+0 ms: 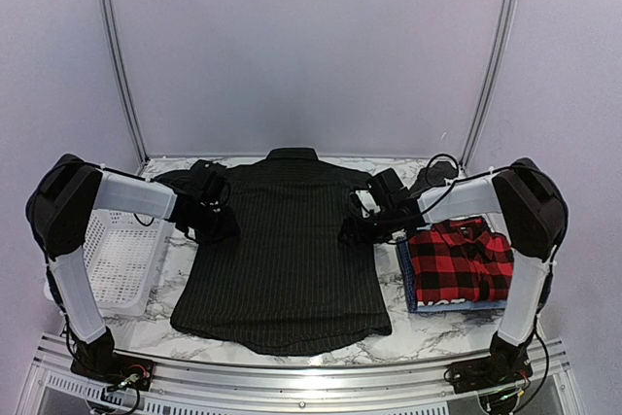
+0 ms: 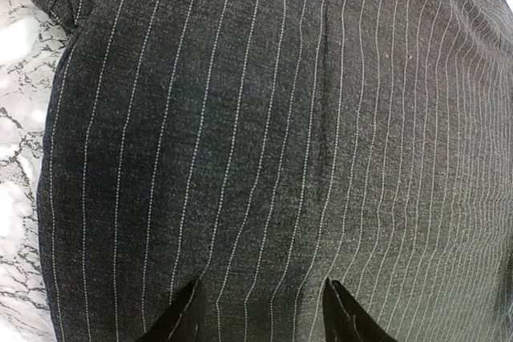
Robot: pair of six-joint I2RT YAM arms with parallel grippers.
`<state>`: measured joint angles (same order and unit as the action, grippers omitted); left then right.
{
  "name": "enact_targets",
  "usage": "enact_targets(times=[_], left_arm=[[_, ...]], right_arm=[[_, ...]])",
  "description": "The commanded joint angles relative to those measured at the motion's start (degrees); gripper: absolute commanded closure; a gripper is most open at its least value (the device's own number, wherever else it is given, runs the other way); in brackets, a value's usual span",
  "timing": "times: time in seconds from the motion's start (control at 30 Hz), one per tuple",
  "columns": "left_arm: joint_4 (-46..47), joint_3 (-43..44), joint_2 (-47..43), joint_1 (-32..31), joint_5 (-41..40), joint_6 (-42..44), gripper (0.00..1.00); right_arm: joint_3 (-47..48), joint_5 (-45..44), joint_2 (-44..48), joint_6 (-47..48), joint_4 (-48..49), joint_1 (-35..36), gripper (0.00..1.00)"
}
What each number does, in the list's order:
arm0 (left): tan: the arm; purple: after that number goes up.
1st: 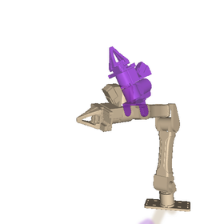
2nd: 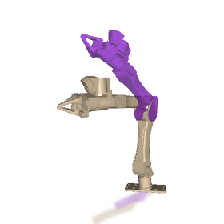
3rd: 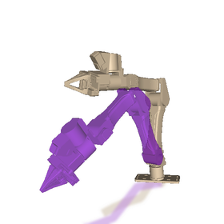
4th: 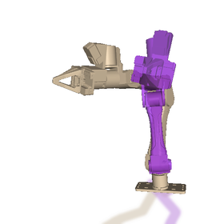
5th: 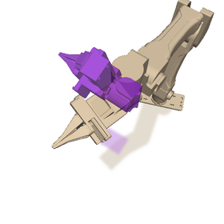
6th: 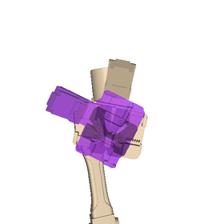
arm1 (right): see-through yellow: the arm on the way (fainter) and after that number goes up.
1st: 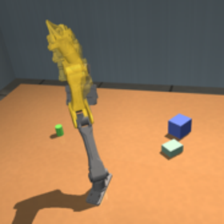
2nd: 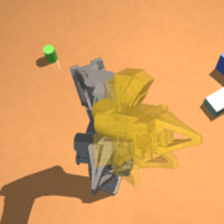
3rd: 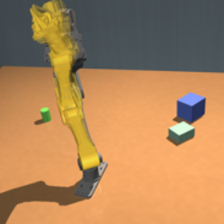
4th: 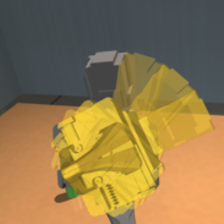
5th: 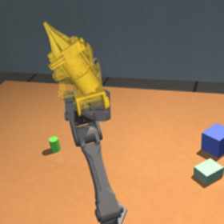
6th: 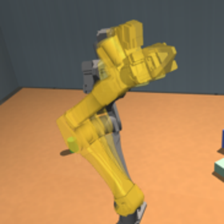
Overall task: Fold and stack the long sleeve shirts
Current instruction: Smooth out the flattened shirt at the center of the board.
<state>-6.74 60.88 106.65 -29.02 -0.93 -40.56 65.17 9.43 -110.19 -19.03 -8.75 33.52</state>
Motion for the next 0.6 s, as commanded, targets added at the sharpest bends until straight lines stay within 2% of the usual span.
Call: enact_targets(times=[0.0,0.23,0.37,0.47,0.57], left_arm=[[-6.1,-1.8,0.5,0.5,-1.6,1.3,0.48],[-6.1,0.8,-2.5,-0.6,0.2,4.4,0.45],[-7.1,2.4,-4.7,-2.6,0.4,5.3,0.45],[-7.4,2.9,-5.2,-3.6,0.7,5.0,0.44],[-7.4,3.2,-4.6,-4.2,2.5,4.9,0.44]], right_arm=[[-0.7,-1.2,0.4,-2.0,-0.9,0.9,0.29],[7.1,-5.3,4.3,0.5,-6.5,0.8,0.27],[9.0,-3.8,6.3,1.1,-8.4,1.5,0.28],[7.0,-4.0,8.5,0.7,-9.1,4.9,0.3],[3.9,-4.5,10.6,-0.3,-10.1,10.7,0.39]])
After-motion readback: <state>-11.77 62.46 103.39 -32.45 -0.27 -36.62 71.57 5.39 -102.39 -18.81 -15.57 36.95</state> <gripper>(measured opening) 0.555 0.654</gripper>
